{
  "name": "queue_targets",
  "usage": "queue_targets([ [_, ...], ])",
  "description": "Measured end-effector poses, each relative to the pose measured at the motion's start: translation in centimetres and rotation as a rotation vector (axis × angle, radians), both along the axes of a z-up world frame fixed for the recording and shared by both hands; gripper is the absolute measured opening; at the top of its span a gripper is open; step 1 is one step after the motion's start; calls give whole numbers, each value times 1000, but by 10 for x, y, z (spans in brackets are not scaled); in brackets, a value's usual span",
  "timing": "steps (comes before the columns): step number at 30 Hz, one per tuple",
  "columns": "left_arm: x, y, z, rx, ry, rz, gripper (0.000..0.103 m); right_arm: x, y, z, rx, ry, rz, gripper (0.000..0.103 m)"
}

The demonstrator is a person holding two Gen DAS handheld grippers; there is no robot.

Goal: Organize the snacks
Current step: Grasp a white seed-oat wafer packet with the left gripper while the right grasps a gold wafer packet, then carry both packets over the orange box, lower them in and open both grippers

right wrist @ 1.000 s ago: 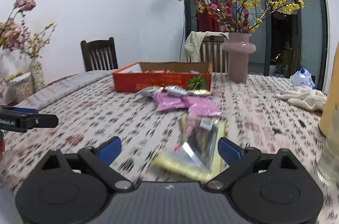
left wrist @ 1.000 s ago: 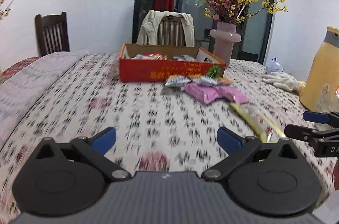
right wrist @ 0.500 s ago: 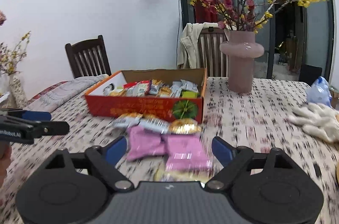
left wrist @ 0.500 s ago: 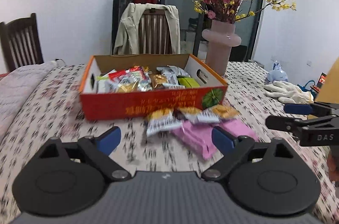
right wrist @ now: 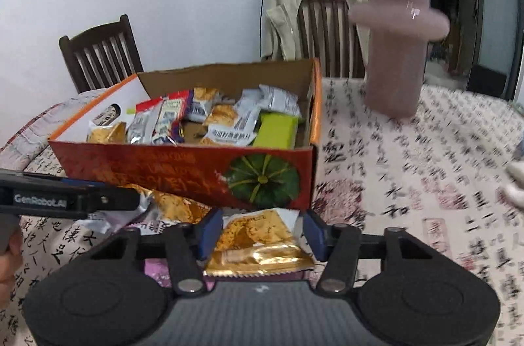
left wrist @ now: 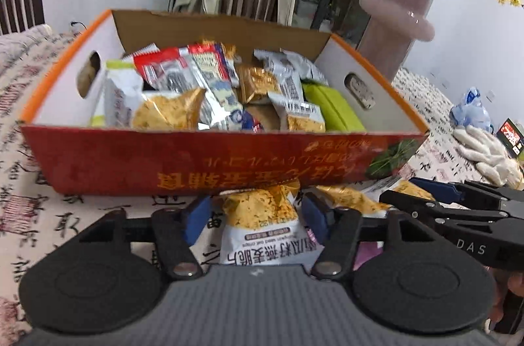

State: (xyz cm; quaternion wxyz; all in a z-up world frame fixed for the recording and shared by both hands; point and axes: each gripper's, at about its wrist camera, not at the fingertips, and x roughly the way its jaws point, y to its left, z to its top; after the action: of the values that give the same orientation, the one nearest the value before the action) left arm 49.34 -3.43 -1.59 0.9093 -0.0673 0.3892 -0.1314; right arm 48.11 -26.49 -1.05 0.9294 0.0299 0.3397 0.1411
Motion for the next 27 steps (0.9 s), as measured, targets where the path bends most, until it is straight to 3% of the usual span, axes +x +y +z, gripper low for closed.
queue_targets([
  [2,-2,-1,-2,12,-28,-7,57,2,2,-7,-7,11,6,50],
  [9,-7,-2,3,0,-36,-3,41,2,7,-8,-35,-3,17,44],
  [14,-27,6,21,8,-76,6,39,-6,6,1,-35,-23,15,42],
  [19,-74,21,50,-13,-142,24,39,-36,1,21,-39,-67,3,42],
  [27,-189,32,72,-41,-217,33,39,-133,-2,62,-23,-181,10,42],
])
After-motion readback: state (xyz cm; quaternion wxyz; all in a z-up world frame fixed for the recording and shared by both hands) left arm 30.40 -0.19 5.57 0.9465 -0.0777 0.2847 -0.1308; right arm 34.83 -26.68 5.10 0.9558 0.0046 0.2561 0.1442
